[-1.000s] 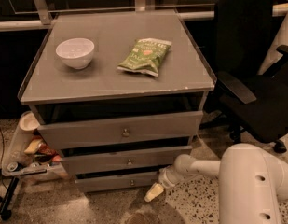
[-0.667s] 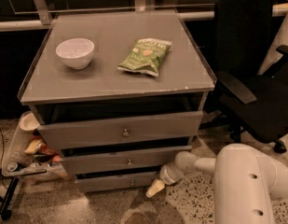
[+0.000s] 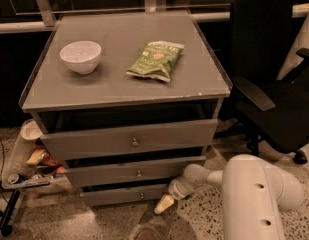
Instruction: Open bottom drawer
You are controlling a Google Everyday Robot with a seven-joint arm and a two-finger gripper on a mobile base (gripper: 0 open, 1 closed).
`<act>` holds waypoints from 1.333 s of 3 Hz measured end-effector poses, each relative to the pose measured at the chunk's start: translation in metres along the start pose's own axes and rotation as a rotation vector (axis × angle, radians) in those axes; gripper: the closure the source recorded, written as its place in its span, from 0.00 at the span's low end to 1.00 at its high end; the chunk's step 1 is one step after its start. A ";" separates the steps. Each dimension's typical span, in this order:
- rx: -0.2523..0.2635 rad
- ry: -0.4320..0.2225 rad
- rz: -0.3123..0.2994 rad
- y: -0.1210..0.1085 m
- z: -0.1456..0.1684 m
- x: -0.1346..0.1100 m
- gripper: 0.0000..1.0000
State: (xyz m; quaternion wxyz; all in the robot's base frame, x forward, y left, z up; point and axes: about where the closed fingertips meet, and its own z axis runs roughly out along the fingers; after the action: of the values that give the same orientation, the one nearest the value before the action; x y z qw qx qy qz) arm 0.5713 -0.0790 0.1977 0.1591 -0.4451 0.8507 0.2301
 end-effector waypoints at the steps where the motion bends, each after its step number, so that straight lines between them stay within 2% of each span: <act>1: -0.031 0.028 -0.018 0.013 0.009 0.004 0.00; 2: -0.032 0.028 -0.018 0.014 0.005 0.002 0.00; 3: -0.070 0.054 -0.023 0.029 0.001 0.013 0.00; 4: -0.071 0.056 -0.023 0.030 -0.003 0.012 0.00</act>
Offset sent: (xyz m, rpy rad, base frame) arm -0.0710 0.0200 -0.0150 -0.0380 0.1493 0.1633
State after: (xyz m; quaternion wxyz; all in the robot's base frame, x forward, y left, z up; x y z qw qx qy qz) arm 0.5395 -0.0742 0.2021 0.1222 -0.4666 0.8409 0.2455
